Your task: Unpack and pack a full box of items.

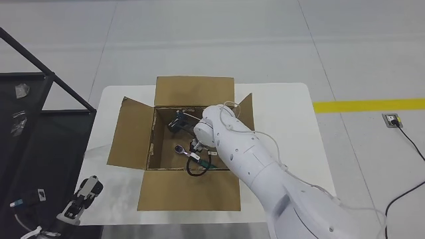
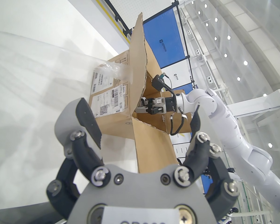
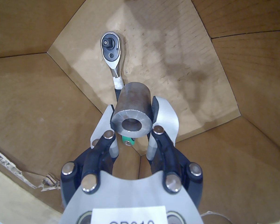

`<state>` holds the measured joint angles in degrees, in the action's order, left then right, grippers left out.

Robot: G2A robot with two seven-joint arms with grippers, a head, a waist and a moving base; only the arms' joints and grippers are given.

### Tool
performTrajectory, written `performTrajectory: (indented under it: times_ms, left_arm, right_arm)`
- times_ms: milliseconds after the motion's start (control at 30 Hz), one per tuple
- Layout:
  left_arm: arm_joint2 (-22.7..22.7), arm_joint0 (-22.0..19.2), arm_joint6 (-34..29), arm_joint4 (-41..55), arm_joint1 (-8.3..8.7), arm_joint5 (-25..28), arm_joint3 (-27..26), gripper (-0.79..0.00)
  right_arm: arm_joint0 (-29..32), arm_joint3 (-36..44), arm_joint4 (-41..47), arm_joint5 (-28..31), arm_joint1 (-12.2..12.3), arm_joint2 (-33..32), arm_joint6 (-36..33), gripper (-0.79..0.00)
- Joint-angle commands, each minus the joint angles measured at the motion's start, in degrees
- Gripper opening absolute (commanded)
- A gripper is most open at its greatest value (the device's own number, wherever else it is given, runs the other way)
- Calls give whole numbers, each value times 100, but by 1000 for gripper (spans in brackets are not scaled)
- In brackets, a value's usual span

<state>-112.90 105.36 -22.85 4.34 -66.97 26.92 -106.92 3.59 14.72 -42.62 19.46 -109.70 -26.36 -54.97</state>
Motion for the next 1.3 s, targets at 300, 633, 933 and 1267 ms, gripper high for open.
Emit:
performTrajectory:
  times_ms: [300,633,933,1267]
  left_arm:
    - [87,20,105,-261,-14,-107,-128,0]
    - [53,45,139,-238,-22,-104,-116,0]
    - [81,32,137,-298,-28,-128,-156,0]
    - [110,35,181,-239,-42,-151,-300,0]
  right_arm:
    - [79,70,-94,-71,5,28,35,-785]
    - [119,68,-103,-240,71,-104,-43,-785]
    - [55,410,-110,-38,220,-296,300,-785]
    - [378,2279,-449,219,840,-831,620,-785]
